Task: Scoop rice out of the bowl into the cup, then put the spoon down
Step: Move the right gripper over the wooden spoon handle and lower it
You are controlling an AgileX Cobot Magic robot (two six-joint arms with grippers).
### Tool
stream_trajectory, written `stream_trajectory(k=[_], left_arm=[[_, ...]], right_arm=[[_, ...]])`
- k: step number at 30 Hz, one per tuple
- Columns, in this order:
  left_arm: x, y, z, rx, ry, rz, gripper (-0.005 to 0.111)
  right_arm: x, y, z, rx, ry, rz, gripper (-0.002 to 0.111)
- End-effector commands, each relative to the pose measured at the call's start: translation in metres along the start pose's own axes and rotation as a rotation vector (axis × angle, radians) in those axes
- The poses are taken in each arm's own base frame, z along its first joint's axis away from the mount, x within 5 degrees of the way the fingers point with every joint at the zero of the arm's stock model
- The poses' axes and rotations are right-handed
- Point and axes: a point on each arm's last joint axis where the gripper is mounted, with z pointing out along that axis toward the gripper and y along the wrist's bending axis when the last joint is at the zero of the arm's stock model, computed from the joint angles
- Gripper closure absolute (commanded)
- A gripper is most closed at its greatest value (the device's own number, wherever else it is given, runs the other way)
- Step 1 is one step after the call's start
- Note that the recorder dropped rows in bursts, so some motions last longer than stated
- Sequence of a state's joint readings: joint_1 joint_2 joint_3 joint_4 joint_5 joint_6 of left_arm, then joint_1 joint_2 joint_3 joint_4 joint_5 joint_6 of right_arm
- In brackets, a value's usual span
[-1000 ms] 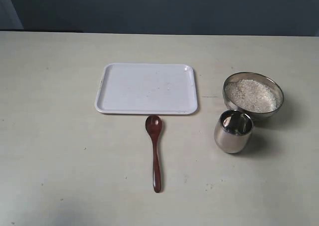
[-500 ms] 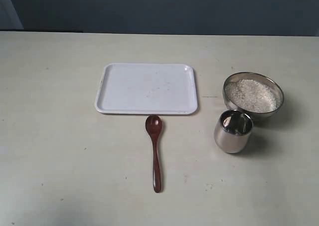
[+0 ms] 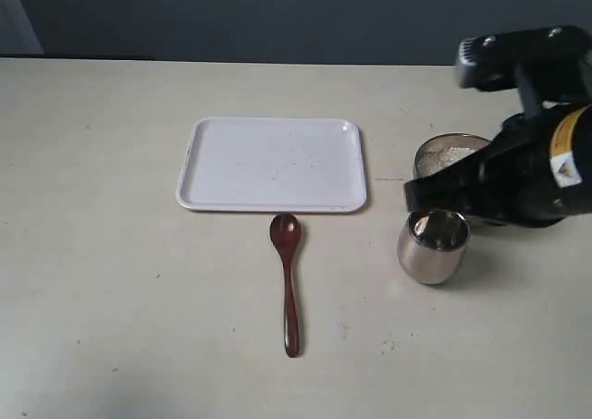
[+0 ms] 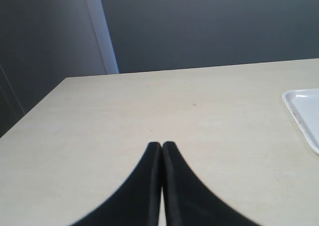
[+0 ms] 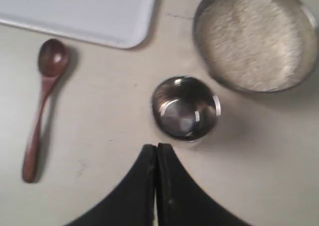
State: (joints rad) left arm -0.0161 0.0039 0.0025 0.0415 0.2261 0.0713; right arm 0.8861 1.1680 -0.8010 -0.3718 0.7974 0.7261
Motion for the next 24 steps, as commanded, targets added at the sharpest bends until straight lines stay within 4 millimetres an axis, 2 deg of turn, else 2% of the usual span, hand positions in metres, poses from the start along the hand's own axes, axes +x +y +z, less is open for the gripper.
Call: stream_trajectory(k=[1, 7, 10, 13, 20, 24], left_arm=[[-0.002, 0.0, -0.001, 0.004, -0.018, -0.003, 0.106], [-0.002, 0.0, -0.001, 0.004, -0.018, -0.003, 0.106], [-0.002, 0.0, -0.001, 0.004, -0.018, -0.003, 0.106], [-0.002, 0.0, -0.001, 0.004, -0.018, -0.003, 0.106], [-0.002, 0.0, -0.001, 0.004, -0.018, -0.003, 0.106], [-0.002, 0.0, -0.001, 0.004, -0.018, -0.003, 0.106]], right_arm=[[0.01, 0.031, 0.005, 0.021, -0.02, 0.047, 0.109], [0.016, 0.086, 0.041, -0.009, 0.046, -0.089, 0.109], [0.007, 0.106, 0.056, -0.027, -0.022, -0.201, 0.109], [0.004, 0.121, 0.068, -0.108, -0.065, -0.178, 0.109], [0.011, 0.119, 0.083, -0.028, -0.007, -0.136, 0.109], [0.013, 0.127, 0.092, -0.075, -0.005, -0.145, 0.109]])
